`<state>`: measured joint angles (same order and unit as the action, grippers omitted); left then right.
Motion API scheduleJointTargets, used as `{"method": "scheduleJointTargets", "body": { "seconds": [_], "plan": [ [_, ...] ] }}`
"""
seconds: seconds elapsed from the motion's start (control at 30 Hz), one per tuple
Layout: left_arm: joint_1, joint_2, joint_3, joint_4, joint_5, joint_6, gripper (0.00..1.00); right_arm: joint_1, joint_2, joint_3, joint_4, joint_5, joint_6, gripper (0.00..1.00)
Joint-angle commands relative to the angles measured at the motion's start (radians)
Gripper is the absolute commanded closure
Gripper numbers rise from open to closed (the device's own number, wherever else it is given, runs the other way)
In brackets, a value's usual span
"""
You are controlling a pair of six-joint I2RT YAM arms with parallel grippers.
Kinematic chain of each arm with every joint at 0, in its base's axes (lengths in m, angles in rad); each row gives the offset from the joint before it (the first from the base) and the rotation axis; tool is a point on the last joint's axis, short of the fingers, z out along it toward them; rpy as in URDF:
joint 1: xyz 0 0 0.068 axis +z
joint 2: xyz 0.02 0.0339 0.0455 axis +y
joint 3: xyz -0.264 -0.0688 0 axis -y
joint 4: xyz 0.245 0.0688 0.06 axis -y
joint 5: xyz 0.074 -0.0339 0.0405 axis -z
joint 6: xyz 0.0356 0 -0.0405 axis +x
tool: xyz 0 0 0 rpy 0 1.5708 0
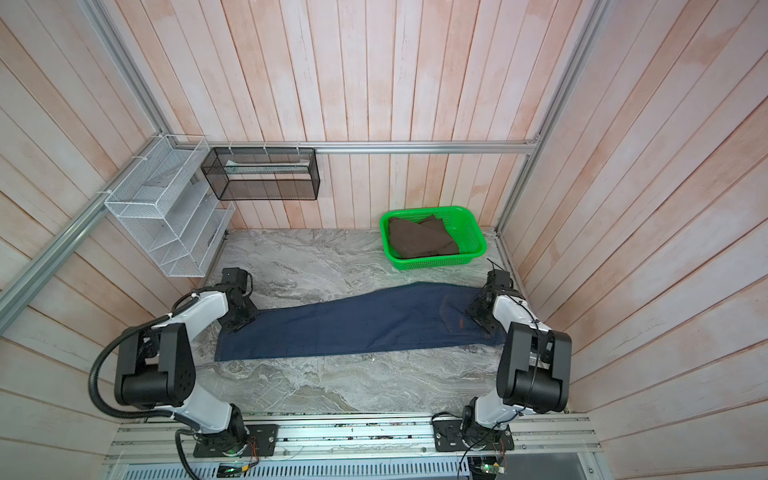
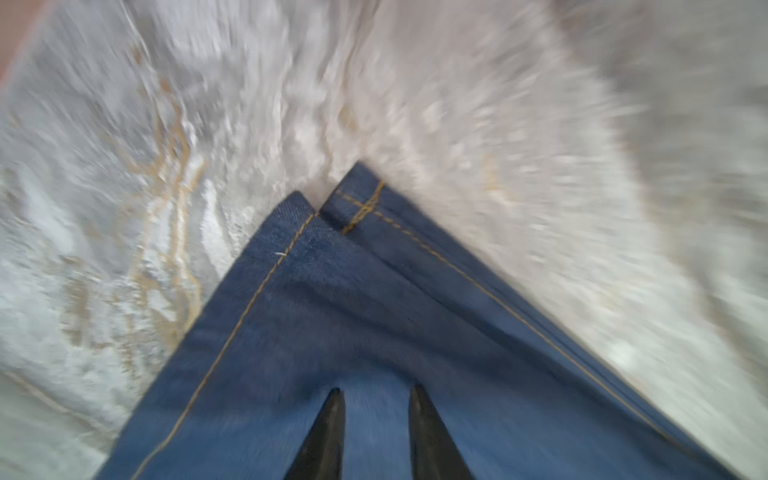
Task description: Fold and stack the trousers
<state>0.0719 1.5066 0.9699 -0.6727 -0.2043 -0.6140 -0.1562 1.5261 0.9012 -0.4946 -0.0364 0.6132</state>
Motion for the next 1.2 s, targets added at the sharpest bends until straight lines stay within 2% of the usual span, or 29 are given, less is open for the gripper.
{"method": "scheduleJointTargets", "body": {
  "seconds": [0.0,0.17,0.3,0.4,0.53,0.63,0.73,0.97,1.17],
  "plan": [
    [0.006,-0.142,0.020,-0.054,0.031,0.019,0.61,0.089,-0.017,0.053,-0.050,-0.035,0.015,0.48],
    [0.006,-0.220,-0.009,-0.112,0.114,0.022,0.58,0.122,0.027,0.096,-0.052,-0.057,0.004,0.48],
    [0.001,-0.235,-0.103,-0.075,0.238,0.011,0.57,0.115,0.059,0.098,-0.040,-0.040,-0.027,0.48],
    [-0.025,-0.213,-0.183,-0.005,0.303,-0.013,0.57,0.112,0.074,0.086,-0.024,-0.054,-0.029,0.48],
    [-0.064,-0.126,-0.241,0.080,0.336,-0.035,0.60,0.108,0.078,0.077,-0.014,-0.060,-0.030,0.48],
    [-0.069,-0.063,-0.260,0.121,0.331,-0.034,0.63,0.099,0.075,0.077,-0.012,-0.062,-0.033,0.48],
    [-0.057,-0.003,-0.256,0.115,0.275,-0.019,0.63,0.089,0.071,0.075,-0.015,-0.066,-0.038,0.48],
    [0.031,0.151,-0.161,0.063,0.118,0.051,0.63,0.063,0.059,0.091,-0.034,-0.068,-0.053,0.47],
    [0.080,0.217,-0.088,0.050,0.129,0.076,0.63,0.058,0.070,0.097,-0.034,-0.059,-0.052,0.45]
  ]
}}
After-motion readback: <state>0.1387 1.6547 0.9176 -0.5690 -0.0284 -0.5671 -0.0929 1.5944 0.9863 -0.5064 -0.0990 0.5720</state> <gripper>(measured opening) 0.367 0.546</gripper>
